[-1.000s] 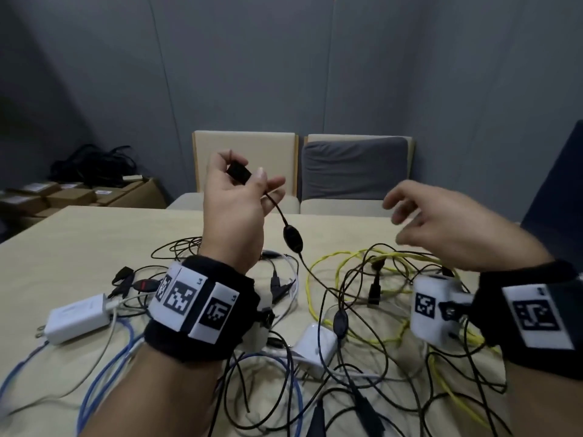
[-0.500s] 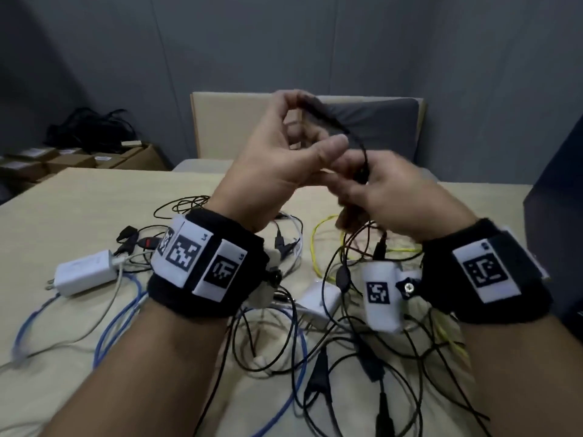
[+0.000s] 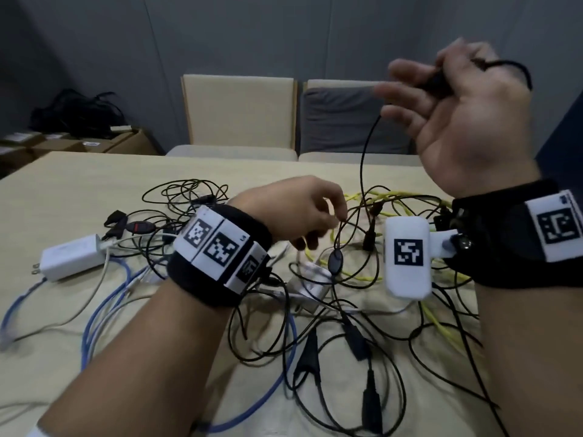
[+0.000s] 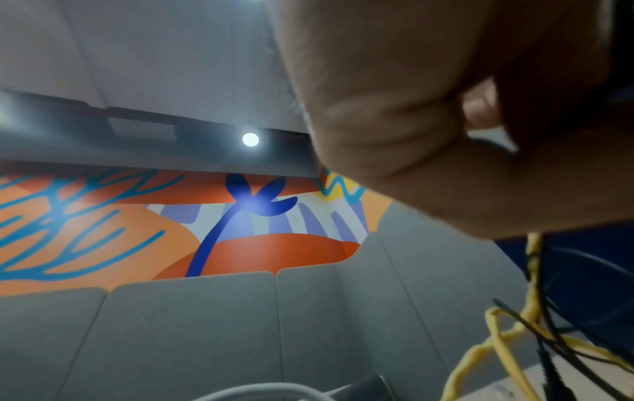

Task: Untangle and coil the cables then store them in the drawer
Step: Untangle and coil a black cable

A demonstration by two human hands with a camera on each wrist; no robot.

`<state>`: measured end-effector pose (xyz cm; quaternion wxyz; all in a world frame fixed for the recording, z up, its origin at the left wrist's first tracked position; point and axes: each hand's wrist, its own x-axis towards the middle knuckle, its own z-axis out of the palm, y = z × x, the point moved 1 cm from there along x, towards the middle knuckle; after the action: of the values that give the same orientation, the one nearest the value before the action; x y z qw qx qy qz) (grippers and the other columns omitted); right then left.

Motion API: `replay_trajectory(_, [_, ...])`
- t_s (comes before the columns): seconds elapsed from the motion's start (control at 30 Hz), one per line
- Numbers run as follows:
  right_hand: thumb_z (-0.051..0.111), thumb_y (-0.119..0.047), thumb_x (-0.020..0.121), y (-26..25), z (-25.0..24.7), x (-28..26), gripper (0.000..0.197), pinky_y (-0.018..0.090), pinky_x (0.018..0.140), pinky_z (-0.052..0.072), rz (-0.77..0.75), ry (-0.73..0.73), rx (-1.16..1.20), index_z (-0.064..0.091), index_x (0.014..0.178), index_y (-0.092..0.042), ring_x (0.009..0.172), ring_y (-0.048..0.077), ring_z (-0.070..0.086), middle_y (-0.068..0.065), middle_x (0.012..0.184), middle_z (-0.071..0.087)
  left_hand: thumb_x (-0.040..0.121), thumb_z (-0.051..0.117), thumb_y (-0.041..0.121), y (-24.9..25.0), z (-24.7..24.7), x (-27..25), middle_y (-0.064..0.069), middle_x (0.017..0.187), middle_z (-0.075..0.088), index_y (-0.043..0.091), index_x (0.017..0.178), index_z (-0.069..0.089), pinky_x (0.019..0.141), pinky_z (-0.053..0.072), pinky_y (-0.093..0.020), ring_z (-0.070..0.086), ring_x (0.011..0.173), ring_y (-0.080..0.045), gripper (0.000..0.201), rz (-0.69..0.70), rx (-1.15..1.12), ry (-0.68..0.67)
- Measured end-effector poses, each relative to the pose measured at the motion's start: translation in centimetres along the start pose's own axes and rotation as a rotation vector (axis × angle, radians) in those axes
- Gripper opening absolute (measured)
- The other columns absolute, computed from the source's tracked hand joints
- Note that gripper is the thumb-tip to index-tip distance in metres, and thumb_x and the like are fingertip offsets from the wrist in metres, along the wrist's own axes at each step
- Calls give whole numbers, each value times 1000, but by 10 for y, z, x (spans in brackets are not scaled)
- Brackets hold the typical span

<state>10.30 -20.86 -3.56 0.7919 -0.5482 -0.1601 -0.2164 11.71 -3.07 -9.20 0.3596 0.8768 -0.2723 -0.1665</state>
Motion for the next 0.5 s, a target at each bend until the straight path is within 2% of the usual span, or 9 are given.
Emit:
replay_trajectory(0.03, [34,-25,106,2,-4,1,16,33,61,53,18,41,-59,41,99,-12,79,31,70,16,95,67,97,52,11,-1,-4,0,2,64,56,18,96,60,46,47,-24,56,52,-10,11,12,-19,72])
replay_trajectory(0.1, [40,-34,105,9,-11,3,23,31,55,52,97,104,-267,45,98,-13,68,27,69,13,93,66,98,49,10,-2,-12,1,1,64,53,20,94,58,45,43,-25,53,54,-12,15,49,-141,264])
replay_trajectory(0.17, [47,-47,99,15,-13,1,32,34,55,53,205,89,-652,53,94,-17,63,23,69,12,97,68,99,45,7,-2,-19,2,0,68,53,21,94,56,44,41,-25,53,56,-12,18,96,-312,442])
replay_trajectory(0.23, [52,-59,92,18,-14,-3,44,36,62,54,316,-24,-1094,64,88,-16,63,18,68,6,85,71,99,41,2,-2,-22,3,0,73,54,20,94,55,43,40,-24,53,56,-10,23,132,-452,546])
replay_trajectory(0.3, [54,-64,87,18,-11,-9,54,31,62,49,406,-201,-1327,70,77,-14,61,12,64,-1,68,71,98,37,-2,-1,-25,2,0,76,55,18,95,54,43,40,-23,52,56,-10,27,165,-552,619])
replay_trajectory(0.37, [57,-67,81,16,-4,-14,52,28,59,46,404,-357,-1311,71,75,-18,58,6,62,-6,68,71,98,35,-4,2,-30,0,0,77,56,16,96,53,43,37,-21,50,55,-9,27,201,-648,689])
replay_trajectory(0.43, [61,-69,73,13,5,-18,43,27,56,46,329,-373,-1203,69,74,-27,54,2,60,-13,68,68,98,34,-6,5,-34,-2,-2,79,55,13,99,52,43,35,-20,48,55,-9,25,248,-759,741])
replay_trajectory(0.5, [68,-64,72,13,13,-21,26,27,57,46,286,-401,-1181,66,70,-38,63,6,61,-11,70,66,97,33,-8,8,-36,-5,-4,82,54,11,101,50,45,36,-20,48,57,-9,26,297,-869,768])
